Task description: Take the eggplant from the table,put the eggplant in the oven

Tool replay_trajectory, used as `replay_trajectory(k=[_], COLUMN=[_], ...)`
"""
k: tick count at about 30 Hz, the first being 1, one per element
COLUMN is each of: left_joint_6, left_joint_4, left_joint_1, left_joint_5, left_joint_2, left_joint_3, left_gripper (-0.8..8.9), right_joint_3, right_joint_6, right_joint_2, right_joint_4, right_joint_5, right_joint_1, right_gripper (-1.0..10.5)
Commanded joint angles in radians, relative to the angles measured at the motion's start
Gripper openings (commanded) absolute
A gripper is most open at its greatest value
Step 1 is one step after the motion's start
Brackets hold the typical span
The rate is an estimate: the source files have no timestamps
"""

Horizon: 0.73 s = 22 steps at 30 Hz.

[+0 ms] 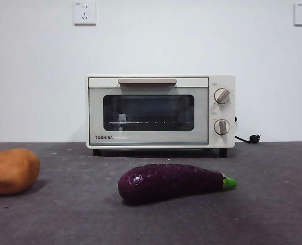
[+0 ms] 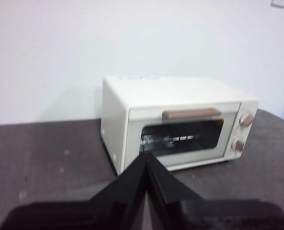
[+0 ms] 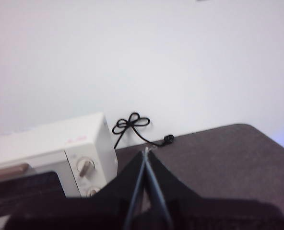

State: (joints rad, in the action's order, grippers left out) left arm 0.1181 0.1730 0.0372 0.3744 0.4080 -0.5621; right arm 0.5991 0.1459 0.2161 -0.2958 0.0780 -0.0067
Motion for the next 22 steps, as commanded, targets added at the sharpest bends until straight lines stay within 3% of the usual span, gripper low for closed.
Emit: replay_trajectory(k=[1,5,22], left_joint_6=[0.010,0.009,0.010], left_joint_4=[-0.002,0.036,0.235], left_joint_1=[-0.001,-0.001,-0.025], left_joint_5=[0.012,0.029,0.055], left_joint_2=[0.053,0.143,0.499], left_joint_3=[-0.075,-0.217,-0.856], left_gripper=[-0.06,-0.06,-0.06], right_joint_3=[0.085,0.222,0.825], right_joint_6=[-0.003,-0.047,-0.050], right_joint_2=[0.061,0.168,0.591], right_joint_4=[-0.017,-0.064,-0.185], right_joint_5=[-0.004,-0.050,-0.159], right_joint_1=[0.001,0.001,0.001], right_gripper=[-0.1,-0.1,-0.1])
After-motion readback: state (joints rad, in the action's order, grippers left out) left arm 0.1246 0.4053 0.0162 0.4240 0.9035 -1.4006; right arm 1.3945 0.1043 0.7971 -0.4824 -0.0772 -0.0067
